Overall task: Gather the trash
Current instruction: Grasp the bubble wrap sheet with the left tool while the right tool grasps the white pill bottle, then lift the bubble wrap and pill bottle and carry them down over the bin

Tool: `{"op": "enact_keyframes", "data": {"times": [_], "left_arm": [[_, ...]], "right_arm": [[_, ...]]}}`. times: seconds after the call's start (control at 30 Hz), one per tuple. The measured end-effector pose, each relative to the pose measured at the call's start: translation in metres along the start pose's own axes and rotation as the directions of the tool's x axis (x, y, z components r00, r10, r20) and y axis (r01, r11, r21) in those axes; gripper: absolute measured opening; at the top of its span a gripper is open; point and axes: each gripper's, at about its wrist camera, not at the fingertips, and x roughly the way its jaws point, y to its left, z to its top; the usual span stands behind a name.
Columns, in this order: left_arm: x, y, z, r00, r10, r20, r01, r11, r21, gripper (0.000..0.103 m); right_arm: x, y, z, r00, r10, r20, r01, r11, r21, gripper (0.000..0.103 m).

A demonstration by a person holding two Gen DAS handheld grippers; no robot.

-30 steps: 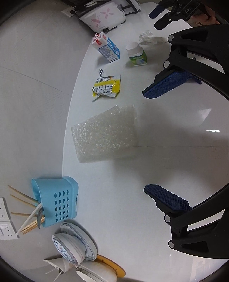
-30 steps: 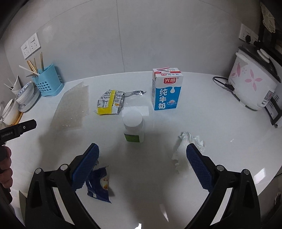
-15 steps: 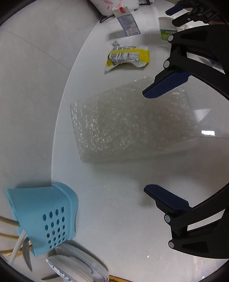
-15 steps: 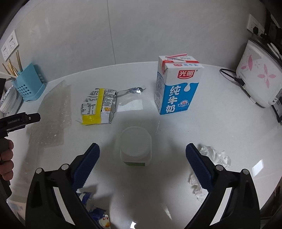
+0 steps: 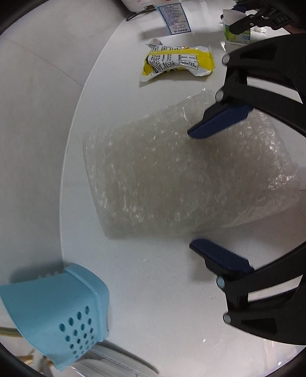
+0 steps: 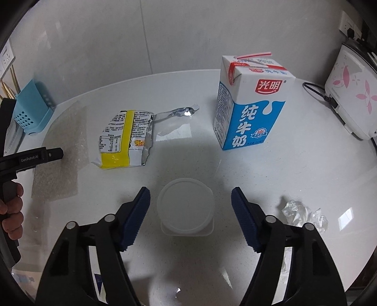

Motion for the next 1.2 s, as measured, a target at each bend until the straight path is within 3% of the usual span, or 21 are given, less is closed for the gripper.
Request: {"op": "enact_keyframes", "data": {"times": [0.17,0.27,0.33,0.7,0.9,1.2], "left_arm": [[-0.002,-0.010,-0.004,1.000,0.009,-0.029,-0.009,1.000,0.015,0.057],[-0.004,-0.014,-0.005,0.999,-0.008,-0.043,0.009,0.999,0.038,0.035],[-0.008,-0.016,-0.007,0.999,-0.027,-0.044,0.029,0.999,0.042,0.019],[-0.034,-0.021,-0.035,0.999,-0.046,0.003,0.045,0.998,0.048,0.015],[-0.059,-0.007,-0.032,0.997,-0.070,0.025,0.068,0.997,0.046,0.015],[-0.099,-0.023,-0.050,0.993,-0.080,0.085,0.076,0.996,0.053,0.015]], "right_arm": [[0.006,0.003,0.000,1.000,0.004,-0.020,-0.004,1.000,-0.007,0.052],[0.011,0.005,0.001,0.999,0.006,-0.040,-0.006,1.000,-0.004,0.039],[0.012,0.007,0.000,0.999,-0.002,-0.046,0.001,1.000,-0.016,0.039],[-0.012,0.001,0.004,1.000,0.001,-0.006,-0.001,0.999,-0.041,0.039],[-0.028,-0.006,0.005,1.000,0.006,0.022,-0.005,0.999,-0.035,0.039],[-0.055,-0.010,-0.004,0.998,0.029,0.057,-0.027,0.999,-0.035,0.039]]}}
